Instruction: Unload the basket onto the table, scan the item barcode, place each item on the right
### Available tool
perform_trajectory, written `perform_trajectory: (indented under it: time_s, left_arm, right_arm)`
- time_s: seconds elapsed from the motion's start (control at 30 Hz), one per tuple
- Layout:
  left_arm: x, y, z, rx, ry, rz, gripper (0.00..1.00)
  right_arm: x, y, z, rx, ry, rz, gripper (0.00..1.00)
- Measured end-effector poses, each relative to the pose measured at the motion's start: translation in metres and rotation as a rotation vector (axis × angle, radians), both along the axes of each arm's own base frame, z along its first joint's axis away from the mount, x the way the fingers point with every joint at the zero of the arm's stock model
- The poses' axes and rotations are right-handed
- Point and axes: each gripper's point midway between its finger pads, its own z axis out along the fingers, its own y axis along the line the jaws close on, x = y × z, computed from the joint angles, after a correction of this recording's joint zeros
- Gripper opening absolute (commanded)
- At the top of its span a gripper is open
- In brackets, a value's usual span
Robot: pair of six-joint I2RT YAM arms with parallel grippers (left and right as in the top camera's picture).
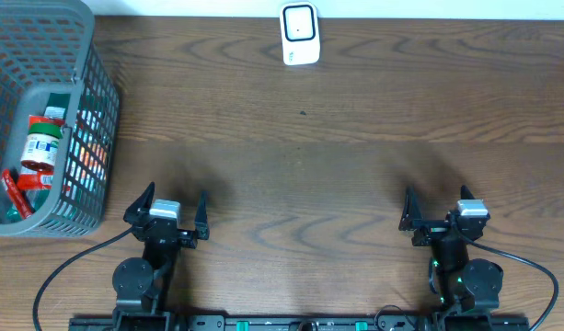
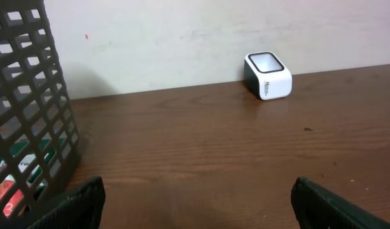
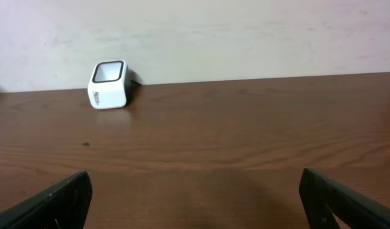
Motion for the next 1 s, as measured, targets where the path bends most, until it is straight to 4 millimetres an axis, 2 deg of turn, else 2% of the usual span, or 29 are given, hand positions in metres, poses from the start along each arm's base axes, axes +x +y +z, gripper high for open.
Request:
perform_trajectory:
  time_s: [0.9, 1.0]
  left_arm:
    - [0.0, -0.0001, 0.0001, 0.0, 0.0, 0.0, 0.93]
    - [0.0, 0.0, 0.0001, 0.0, 0.0, 0.0, 0.98]
  right_arm:
    - [0.0, 0.0, 0.0, 0.0, 0.0, 0.0, 0.99]
    - [0.0, 0.0, 0.0, 0.0, 0.0, 0.0, 0.99]
